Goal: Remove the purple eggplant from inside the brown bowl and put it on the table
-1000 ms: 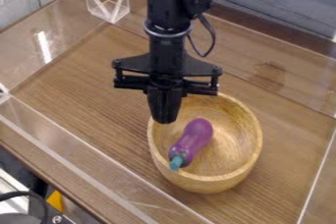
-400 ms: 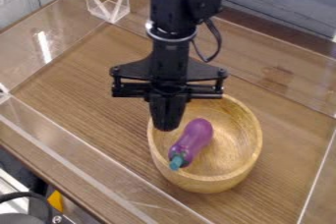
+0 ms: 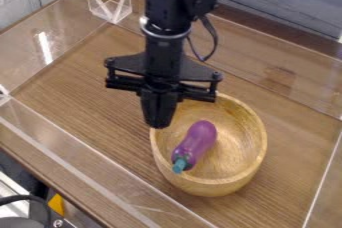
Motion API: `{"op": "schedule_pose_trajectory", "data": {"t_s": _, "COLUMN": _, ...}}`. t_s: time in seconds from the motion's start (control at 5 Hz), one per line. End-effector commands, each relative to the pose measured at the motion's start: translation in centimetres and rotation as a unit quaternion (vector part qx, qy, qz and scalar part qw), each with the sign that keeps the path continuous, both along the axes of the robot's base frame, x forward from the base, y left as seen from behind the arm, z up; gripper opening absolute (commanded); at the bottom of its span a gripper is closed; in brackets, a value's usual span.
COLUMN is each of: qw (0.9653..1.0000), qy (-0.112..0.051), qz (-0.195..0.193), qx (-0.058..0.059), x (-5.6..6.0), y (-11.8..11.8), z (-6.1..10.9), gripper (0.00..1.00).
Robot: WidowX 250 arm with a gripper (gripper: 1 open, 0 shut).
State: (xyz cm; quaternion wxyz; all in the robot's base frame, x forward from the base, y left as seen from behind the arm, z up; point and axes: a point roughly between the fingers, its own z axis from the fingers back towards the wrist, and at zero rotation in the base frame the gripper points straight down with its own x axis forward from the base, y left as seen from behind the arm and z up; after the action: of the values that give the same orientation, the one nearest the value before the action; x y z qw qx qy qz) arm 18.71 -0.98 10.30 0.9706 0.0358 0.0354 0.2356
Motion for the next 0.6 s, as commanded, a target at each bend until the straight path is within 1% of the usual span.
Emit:
{"op": "schedule_pose_trajectory", "data": {"t_s": 0.0, "qw": 0.9996, "qy": -0.027, "qz": -0.009, "qx": 0.003, "x": 0.5, "y": 1.0, "z": 1.2, "gripper": 1.0}}
{"op": "schedule_pose_trajectory", "data": {"t_s": 0.2, "qw": 0.9993, "qy": -0.031, "qz": -0.02, "qx": 0.008, "x": 0.4, "y": 1.9, "z": 1.3, "gripper": 1.0}}
{"op": "schedule_pose_trajectory", "data": {"t_s": 0.4, "qw": 0.9994, "qy": -0.032, "qz": -0.011, "qx": 0.007, "x": 0.8, "y": 0.5, "z": 0.7, "gripper": 1.0}}
